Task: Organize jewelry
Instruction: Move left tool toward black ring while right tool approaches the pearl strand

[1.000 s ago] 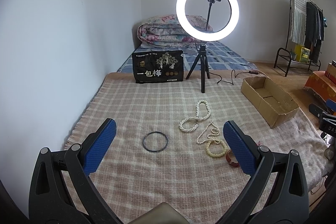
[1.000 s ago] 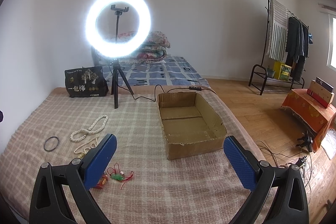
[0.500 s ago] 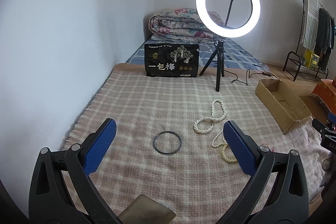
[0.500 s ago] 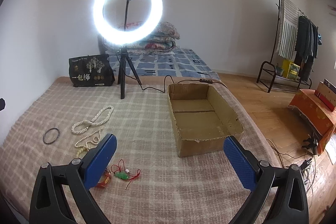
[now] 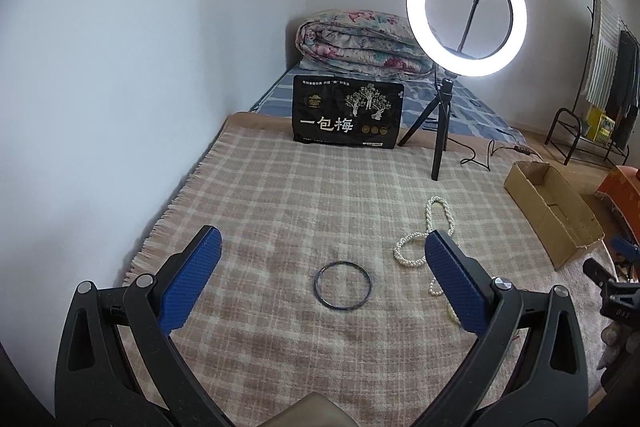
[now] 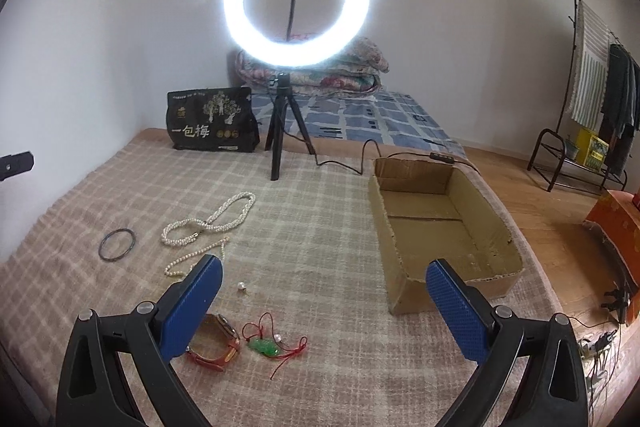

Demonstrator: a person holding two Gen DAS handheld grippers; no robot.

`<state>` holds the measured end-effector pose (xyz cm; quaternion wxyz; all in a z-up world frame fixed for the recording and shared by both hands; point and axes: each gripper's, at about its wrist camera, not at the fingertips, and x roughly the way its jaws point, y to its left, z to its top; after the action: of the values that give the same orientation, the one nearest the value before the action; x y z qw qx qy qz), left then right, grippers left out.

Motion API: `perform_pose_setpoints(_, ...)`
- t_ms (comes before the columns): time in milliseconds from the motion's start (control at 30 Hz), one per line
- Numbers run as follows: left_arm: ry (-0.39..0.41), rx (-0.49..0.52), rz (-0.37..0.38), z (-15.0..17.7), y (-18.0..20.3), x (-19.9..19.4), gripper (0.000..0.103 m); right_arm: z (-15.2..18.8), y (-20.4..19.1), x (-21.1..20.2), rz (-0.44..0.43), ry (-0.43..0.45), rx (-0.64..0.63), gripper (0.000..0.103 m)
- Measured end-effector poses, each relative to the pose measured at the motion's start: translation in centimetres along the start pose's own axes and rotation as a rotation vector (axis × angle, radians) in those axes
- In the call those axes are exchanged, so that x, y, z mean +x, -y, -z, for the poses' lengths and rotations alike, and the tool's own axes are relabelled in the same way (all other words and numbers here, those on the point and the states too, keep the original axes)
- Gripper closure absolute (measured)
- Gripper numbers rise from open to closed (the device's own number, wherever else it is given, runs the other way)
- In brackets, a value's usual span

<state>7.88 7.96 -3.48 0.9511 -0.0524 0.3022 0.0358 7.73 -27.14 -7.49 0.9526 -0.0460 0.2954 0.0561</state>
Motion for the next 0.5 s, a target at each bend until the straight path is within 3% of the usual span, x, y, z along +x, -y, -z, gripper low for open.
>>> perform_pose_setpoints(233, -0.049, -0.01, 0.021, -0.8, -0.5, 1.8, 0.016, 0.1, -2.0, 3.3, -0.117, -0.088, -0.047, 0.005)
perform_pose_setpoints(500, -0.171, -0.019, 0.059, 0.1, -0.5, 5.1, 0.033, -0.2, -2.2, 8.8, -0.223, -0.221, 0.057, 0.018)
